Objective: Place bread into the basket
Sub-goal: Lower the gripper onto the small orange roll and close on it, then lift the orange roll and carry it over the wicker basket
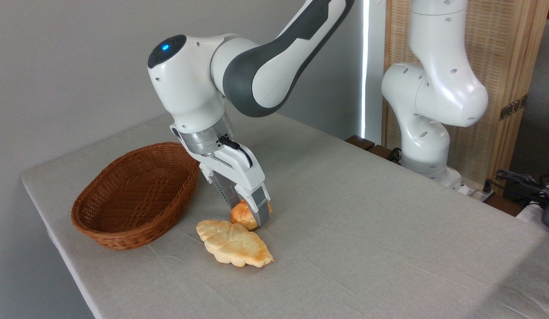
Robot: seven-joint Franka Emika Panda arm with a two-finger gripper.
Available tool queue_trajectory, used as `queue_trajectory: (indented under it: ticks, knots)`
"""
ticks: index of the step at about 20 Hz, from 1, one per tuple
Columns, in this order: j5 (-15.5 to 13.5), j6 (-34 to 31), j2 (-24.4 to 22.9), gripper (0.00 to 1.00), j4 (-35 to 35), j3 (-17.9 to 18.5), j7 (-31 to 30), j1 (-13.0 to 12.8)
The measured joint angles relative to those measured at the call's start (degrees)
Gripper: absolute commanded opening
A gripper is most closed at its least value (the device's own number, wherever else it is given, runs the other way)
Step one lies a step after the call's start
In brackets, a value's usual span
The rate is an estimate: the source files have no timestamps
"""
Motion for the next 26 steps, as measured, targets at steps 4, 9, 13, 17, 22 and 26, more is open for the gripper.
queue_trajectory:
  ticks: [4,9,13,17,22,26]
  knots:
    - [0.0,0.0,0.0,0.46,0.0,0.0,0.0,0.0]
    - [0.0,0.0,0.0,0.46,0.0,0.0,0.0,0.0]
    - [0.0,0.0,0.0,0.46,0.0,0.0,0.0,0.0]
    - [0.0,0.1,-0.2,0.45,1.0,0.0,0.0,0.0]
    - [-3.6,0.1,-1.3,0.44,6.0,0.0,0.0,-0.1]
    - [-8.7,0.2,-1.6,0.45,10.0,-0.2,0.0,-0.1]
